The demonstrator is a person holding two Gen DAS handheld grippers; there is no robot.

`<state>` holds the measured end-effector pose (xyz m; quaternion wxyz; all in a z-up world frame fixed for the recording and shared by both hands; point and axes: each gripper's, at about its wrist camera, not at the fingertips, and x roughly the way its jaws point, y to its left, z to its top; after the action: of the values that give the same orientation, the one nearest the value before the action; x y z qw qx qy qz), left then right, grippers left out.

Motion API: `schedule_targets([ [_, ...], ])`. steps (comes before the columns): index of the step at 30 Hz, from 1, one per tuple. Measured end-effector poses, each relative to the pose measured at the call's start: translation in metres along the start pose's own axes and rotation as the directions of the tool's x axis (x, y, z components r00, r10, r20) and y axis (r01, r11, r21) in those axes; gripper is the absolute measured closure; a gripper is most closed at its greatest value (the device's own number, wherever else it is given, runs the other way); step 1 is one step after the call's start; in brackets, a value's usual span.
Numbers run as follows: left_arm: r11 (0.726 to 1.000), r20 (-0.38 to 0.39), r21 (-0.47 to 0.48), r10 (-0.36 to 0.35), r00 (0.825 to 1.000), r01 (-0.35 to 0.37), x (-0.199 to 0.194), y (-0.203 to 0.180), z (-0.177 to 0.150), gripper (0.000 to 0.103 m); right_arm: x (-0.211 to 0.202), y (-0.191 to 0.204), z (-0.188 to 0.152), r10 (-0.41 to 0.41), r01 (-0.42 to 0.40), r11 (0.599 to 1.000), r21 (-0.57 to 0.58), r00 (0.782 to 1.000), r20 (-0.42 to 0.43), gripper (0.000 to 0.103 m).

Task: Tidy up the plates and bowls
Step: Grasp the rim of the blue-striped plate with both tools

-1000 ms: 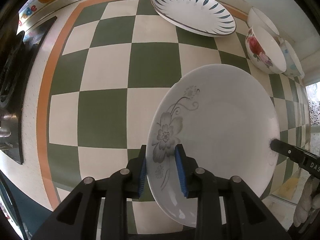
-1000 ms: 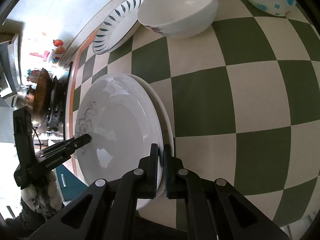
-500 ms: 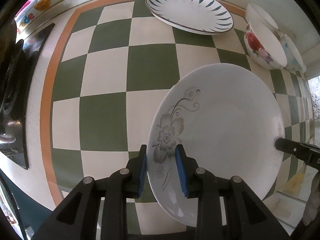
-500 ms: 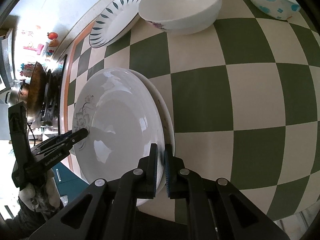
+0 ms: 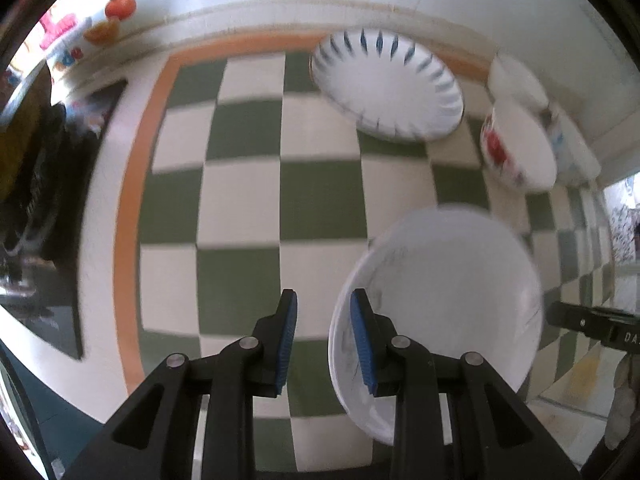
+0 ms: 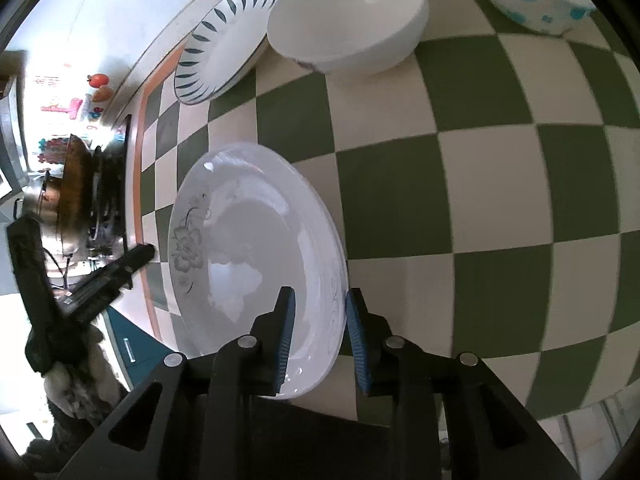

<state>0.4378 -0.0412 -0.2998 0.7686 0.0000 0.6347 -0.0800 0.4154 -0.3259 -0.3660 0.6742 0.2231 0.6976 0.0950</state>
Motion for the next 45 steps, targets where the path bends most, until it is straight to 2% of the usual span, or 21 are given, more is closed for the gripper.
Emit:
schedule_targets([
  [4,1.0,0.028,-0.015,-0.023,0.999,0.023,-0.01,0.007,0.043,0.077,-0.035,0.026,0.029,0.033,-0.03,0.999,-0.031,0.996,0.078,0.073],
  [8,0.999,0.02,-0.038,-0.036,0.999,0.036,0.002,0.02,0.094,0.077,-0.057,0.056,0.08,0.04,-0.029,0.997,-0.068,0.987,0.159,0.073],
  [9,0.998,0.009,-0.044,-0.037,0.999,0.037,0.009,0.023,0.108,0.077,-0.057,0.056,0.08,0.04,-0.029,0.997,-0.068,0.987,0.159,0.073],
  [10,0.998,-0.001,-0.049,-0.043,0.999,0.043,0.015,0.026,0.12,0.077,-0.057,0.069,0.116,0.013,0.002,0.997,-0.08,0.982,0.189,0.073],
  [12,0.996,-0.019,-0.067,-0.054,0.998,0.052,0.03,0.033,0.143,0.077,-0.051,0.076,0.146,-0.016,0.033,0.996,-0.083,0.98,0.2,0.073],
  [16,0.995,-0.065,-0.085,-0.065,0.996,0.059,0.064,0.042,0.177,0.077,-0.018,0.073,0.214,-0.074,0.08,0.996,-0.032,0.986,0.153,0.073],
  [19,0.995,-0.109,-0.086,-0.06,0.992,0.05,0.09,0.046,0.194,0.075,-0.004,0.07,0.232,-0.094,0.096,0.995,-0.011,0.986,0.136,0.073],
  [20,0.994,-0.084,-0.091,-0.065,0.994,0.058,0.092,0.048,0.199,0.073,0.013,0.064,0.247,-0.122,0.121,0.993,0.014,0.987,0.108,0.073],
  [25,0.995,-0.109,-0.073,-0.08,0.991,0.073,0.107,0.045,0.209,0.072,0.043,0.053,0.267,-0.146,0.144,0.989,0.044,0.988,0.052,0.073],
  [29,0.996,-0.124,-0.042,-0.089,0.988,0.084,0.119,0.038,0.212,0.075,0.052,0.047,0.27,-0.145,0.143,0.989,0.05,0.989,0.043,0.073],
  [30,0.995,-0.131,-0.039,-0.098,0.987,0.093,0.123,0.036,0.213,0.075,0.053,0.045,0.27,-0.142,0.139,0.989,0.052,0.989,0.044,0.075],
  [31,0.994,-0.136,-0.037,-0.108,0.985,0.104,0.126,0.034,0.212,0.077,0.054,0.045,0.27,-0.131,0.129,0.99,0.054,0.991,0.04,0.082],
  [32,0.992,-0.135,-0.038,-0.127,0.983,0.123,0.129,0.032,0.212,0.082,0.054,0.042,0.27,-0.125,0.123,0.991,0.055,0.991,0.039,0.088],
  [33,0.99,-0.129,-0.033,-0.141,0.982,0.138,0.129,0.03,0.211,0.086,0.054,0.042,0.27,-0.123,0.12,0.991,0.055,0.991,0.047,0.089],
  [39,0.993,-0.118,-0.041,-0.115,0.986,0.111,0.128,0.028,0.207,0.087,0.055,0.044,0.265,-0.117,0.115,0.993,0.025,0.991,0.072,0.09],
  [45,0.995,-0.087,-0.037,-0.095,0.992,0.093,0.107,0.025,0.2,0.087,0.046,0.055,0.254,-0.097,0.097,0.995,-0.004,0.992,0.086,0.092],
])
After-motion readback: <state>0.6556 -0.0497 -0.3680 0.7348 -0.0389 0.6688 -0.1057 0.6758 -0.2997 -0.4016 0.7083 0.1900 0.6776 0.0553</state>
